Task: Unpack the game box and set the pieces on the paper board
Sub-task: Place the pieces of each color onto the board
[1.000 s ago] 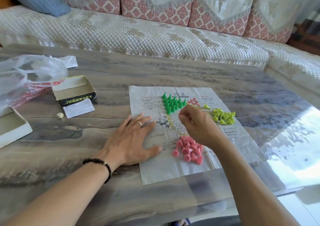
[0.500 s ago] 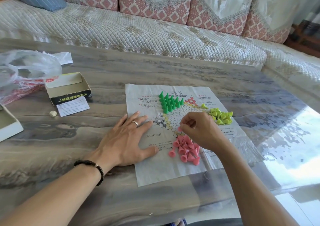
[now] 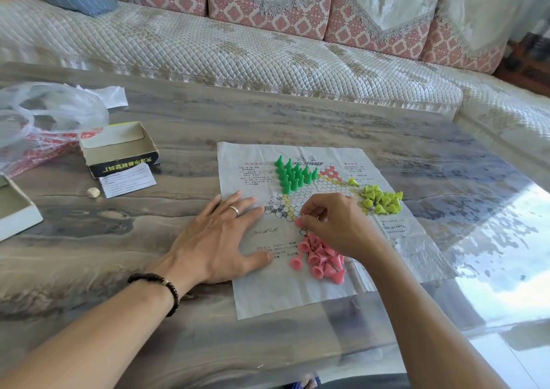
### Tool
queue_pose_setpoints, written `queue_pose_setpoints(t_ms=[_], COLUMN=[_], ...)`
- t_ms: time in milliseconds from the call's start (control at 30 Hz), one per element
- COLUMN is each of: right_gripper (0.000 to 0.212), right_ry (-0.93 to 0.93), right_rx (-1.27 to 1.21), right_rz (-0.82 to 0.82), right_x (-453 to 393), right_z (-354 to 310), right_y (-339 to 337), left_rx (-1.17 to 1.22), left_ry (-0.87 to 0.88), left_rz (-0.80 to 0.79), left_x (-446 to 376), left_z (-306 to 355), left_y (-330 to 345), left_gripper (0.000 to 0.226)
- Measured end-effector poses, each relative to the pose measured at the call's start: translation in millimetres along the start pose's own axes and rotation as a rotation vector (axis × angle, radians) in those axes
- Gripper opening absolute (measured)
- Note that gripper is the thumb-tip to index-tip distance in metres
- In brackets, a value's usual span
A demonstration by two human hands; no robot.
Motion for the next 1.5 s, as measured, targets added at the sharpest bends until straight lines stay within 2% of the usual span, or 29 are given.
queue_pose_setpoints(t_ms=[167, 333, 533, 733, 833, 967, 1067, 1133, 1233, 1367, 1500], right_gripper=[0.005, 0.005, 0.004, 0.01, 0.011, 0.003, 0.018, 0.017, 0.005, 0.012, 0.009], right_ry=[0.027, 0.034, 0.02, 0.065, 0.099, 0.104, 0.122, 0.134, 0.12, 0.081, 0.067], right_rx=[-0.052, -0.06, -0.003, -0.214, -0.259, -0.198, -0.148, -0.124, -0.065, 0.04, 0.061], right_rz=[0.033, -0.094, -0.142, 0.06, 0.078, 0.048, 0.074, 0.081, 0.046, -0.023, -0.076], right_x=[5.3, 13.9, 14.0, 9.9, 10.4, 8.6, 5.9, 4.6, 3.5, 4.2, 4.6], right_z=[5.6, 6.0, 2.4, 6.1, 8.1, 7.7, 8.8, 9.2, 8.8, 6.4, 5.4], right_y=[-12.1, -16.5, -11.1, -20.4, -22.7, -18.7, -14.0, -12.9, -14.0, -15.8, -12.2], left_rx=[0.008, -0.005, -0.007, -0.009, -0.015, -0.01, -0.006, -0.007, -0.01, 0.01, 0.005], left_ry=[-0.001, 0.001, 0.001, -0.002, -0.003, -0.003, -0.002, 0.002, 0.003, 0.003, 0.004], left_rz=[-0.003, -0.006, -0.011, -0.013, -0.016, -0.011, -0.003, 0.002, 0.003, 0.007, 0.011], left_x=[0.2, 0.0, 0.4, 0.9, 0.1, 0.3, 0.2, -0.1, 0.0, -0.3, -0.1], left_z=[-0.6, -0.6, -0.7, 0.1, -0.3, -0.3, -0.8, -1.5, -1.9, -1.5, -1.5], left_y=[0.6, 0.4, 0.6, -0.1, 0.2, 0.5, 1.1, 1.7, 2.1, 1.3, 1.5], left_gripper=[0.101, 0.101, 0.101, 0.101, 0.101, 0.101, 0.101, 0.1, 0.1, 0.101, 0.101])
Point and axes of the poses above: each hand's wrist, its own x-axis away from the middle knuckle, its own y-axis out of the palm, z = x × y, the point moved 1 cm from there along -x, towards the middle knuckle, and after that the axes turned 2 degrees about x, right-handed, at the moved point
